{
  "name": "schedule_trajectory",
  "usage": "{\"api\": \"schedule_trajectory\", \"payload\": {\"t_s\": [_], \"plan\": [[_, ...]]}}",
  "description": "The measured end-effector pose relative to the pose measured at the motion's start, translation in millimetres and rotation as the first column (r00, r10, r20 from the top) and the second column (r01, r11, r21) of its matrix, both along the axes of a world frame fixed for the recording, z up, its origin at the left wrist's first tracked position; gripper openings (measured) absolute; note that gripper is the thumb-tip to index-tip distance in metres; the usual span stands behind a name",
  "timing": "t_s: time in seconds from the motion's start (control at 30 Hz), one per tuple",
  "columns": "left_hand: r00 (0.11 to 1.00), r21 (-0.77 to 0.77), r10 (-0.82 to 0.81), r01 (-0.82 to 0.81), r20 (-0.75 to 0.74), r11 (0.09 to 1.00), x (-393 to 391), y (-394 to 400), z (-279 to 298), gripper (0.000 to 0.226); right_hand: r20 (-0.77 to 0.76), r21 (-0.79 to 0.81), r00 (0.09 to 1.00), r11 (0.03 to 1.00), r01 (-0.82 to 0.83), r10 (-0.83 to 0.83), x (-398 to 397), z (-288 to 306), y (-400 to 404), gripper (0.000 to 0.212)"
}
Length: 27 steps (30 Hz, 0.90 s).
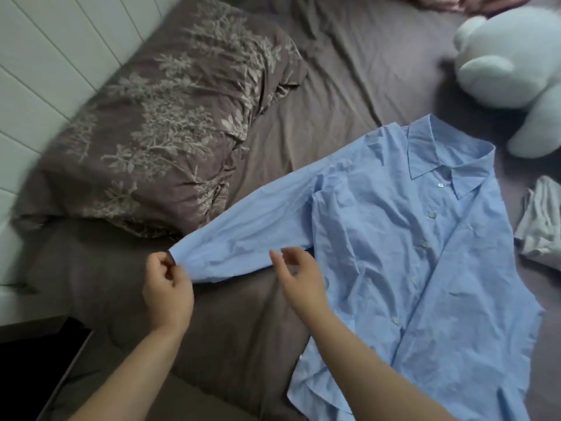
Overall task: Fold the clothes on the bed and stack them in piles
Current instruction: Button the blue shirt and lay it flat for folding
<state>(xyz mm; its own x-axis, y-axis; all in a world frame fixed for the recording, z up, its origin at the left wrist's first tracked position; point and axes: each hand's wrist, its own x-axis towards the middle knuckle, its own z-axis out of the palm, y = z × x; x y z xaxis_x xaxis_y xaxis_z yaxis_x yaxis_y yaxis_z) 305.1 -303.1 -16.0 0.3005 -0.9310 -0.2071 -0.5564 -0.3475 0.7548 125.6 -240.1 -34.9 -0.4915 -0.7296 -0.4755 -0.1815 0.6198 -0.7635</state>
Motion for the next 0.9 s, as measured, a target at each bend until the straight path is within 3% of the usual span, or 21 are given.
{"api": "schedule_trajectory", "payload": {"t_s": [0.07,0.13,0.17,0.2,0.27,0.3,0.33,0.37,0.4,0.43,0.47,0.53,0.6,0.63,0.7,0.77,0.8,0.9], "plan": [[0.994,-0.071,-0.100,0.104,0.052,0.992,2,12,5,0.014,0.402,0.164,0.904,0.983,0.086,-0.146,18,4,-40,0.075],[0.985,-0.134,-0.142,0.154,0.098,0.979,2,24,12,0.012,0.627,0.295,0.729,0.950,0.102,-0.273,35,7,-64,0.082],[0.982,-0.160,-0.155,0.170,0.104,0.972,1,28,14,0.010,0.679,0.310,0.666,0.943,0.119,-0.308,39,8,-74,0.069],[0.979,-0.193,-0.172,0.190,0.107,0.963,0,29,16,0.010,0.678,0.307,0.659,0.940,0.148,-0.325,42,11,-83,0.046],[0.963,-0.298,-0.229,0.262,0.141,0.918,-3,28,20,0.020,0.581,0.274,0.737,0.936,0.221,-0.344,32,24,-97,0.011],[0.954,-0.338,-0.243,0.291,0.177,0.895,-6,28,20,0.029,0.601,0.248,0.695,0.919,0.306,-0.393,22,35,-99,0.003],[0.950,-0.354,-0.231,0.295,0.211,0.888,-10,30,15,0.038,0.636,0.237,0.635,0.894,0.381,-0.439,6,47,-103,0.012],[0.951,-0.333,-0.204,0.274,0.231,0.902,-16,37,11,0.049,0.606,0.151,0.708,0.926,0.347,-0.364,-6,55,-106,0.017],[0.954,-0.247,-0.190,0.247,0.231,0.937,-27,47,8,0.062,0.634,0.088,0.701,0.932,0.352,-0.325,-18,68,-107,0.016],[0.953,-0.074,-0.240,0.256,0.184,0.964,-42,62,5,0.078,0.683,0.051,0.667,0.931,0.362,-0.297,-30,81,-107,0.019],[0.932,0.153,-0.354,0.340,0.078,0.928,-60,79,2,0.097,0.715,-0.013,0.631,0.896,0.444,-0.302,-42,96,-101,0.021],[0.802,0.479,-0.567,0.579,-0.189,0.660,-102,118,-9,0.140,0.799,-0.051,0.539,0.863,0.503,-0.266,-65,116,-83,0.013],[0.744,0.644,-0.593,0.621,-0.307,0.446,-141,149,-20,0.163,0.832,-0.115,0.524,0.866,0.486,-0.183,-86,134,-68,0.025],[0.794,0.721,-0.531,0.551,-0.297,0.420,-157,160,-26,0.157,0.879,-0.148,0.466,0.873,0.465,-0.099,-95,143,-63,0.036],[0.884,0.804,-0.424,0.394,-0.197,0.446,-176,169,-38,0.111,0.881,-0.248,0.471,0.882,0.402,0.033,-113,157,-54,0.050],[0.896,0.807,-0.444,0.276,-0.018,0.523,-183,167,-50,0.047,0.831,-0.275,0.555,0.895,0.350,0.039,-128,155,-49,0.040],[0.899,0.780,-0.438,0.259,0.021,0.569,-181,165,-55,0.027,0.834,-0.242,0.552,0.900,0.363,0.001,-136,153,-46,0.030],[0.927,0.659,-0.364,0.219,0.089,0.719,-150,151,-56,0.028,0.864,-0.176,0.495,0.871,0.458,-0.085,-154,153,-40,0.012]]}}
